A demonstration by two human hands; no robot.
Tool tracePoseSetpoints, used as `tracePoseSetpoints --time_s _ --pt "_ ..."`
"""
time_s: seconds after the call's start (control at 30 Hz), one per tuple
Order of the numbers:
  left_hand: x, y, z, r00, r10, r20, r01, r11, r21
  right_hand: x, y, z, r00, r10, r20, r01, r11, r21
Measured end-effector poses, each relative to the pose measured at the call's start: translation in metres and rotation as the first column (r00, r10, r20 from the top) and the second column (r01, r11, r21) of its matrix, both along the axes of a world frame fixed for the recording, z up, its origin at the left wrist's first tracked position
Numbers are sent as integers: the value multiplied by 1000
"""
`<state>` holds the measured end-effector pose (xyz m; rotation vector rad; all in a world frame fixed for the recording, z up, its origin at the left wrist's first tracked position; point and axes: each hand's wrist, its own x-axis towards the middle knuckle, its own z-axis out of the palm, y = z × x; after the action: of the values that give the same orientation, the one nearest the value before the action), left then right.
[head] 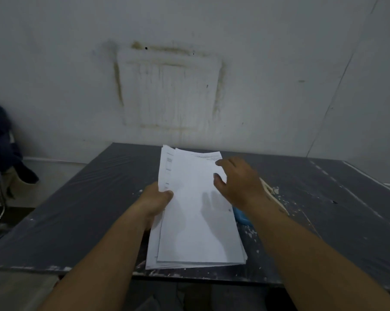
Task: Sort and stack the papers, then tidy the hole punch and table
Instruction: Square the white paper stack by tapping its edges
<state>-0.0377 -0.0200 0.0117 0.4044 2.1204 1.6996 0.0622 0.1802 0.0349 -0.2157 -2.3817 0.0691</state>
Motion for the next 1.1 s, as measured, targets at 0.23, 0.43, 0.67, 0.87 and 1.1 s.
tracePoseSetpoints --time_s 0.23,0.43,0.67,0.87,1.1 --pt "-17 -26 17 994 31 -102 -11 983 185 -9 -28 -12 994 -70 -78 -33 497 -867" --pt "-18 -25 28 979 88 -186 -22 943 331 -14 -31 -3 963 63 -262 -270 241 -932" --pt "-17 -25 36 958 125 -256 -8 911 413 -13 -35 8 881 116 -458 -472 245 -847" --pt "-8 -22 8 977 135 -165 -59 915 398 -8 -43 -14 909 123 -397 -416 242 -877" --pt "-6 -20 -12 988 142 -58 -108 914 392 -3 -38 -45 959 139 -249 -280 294 -914"
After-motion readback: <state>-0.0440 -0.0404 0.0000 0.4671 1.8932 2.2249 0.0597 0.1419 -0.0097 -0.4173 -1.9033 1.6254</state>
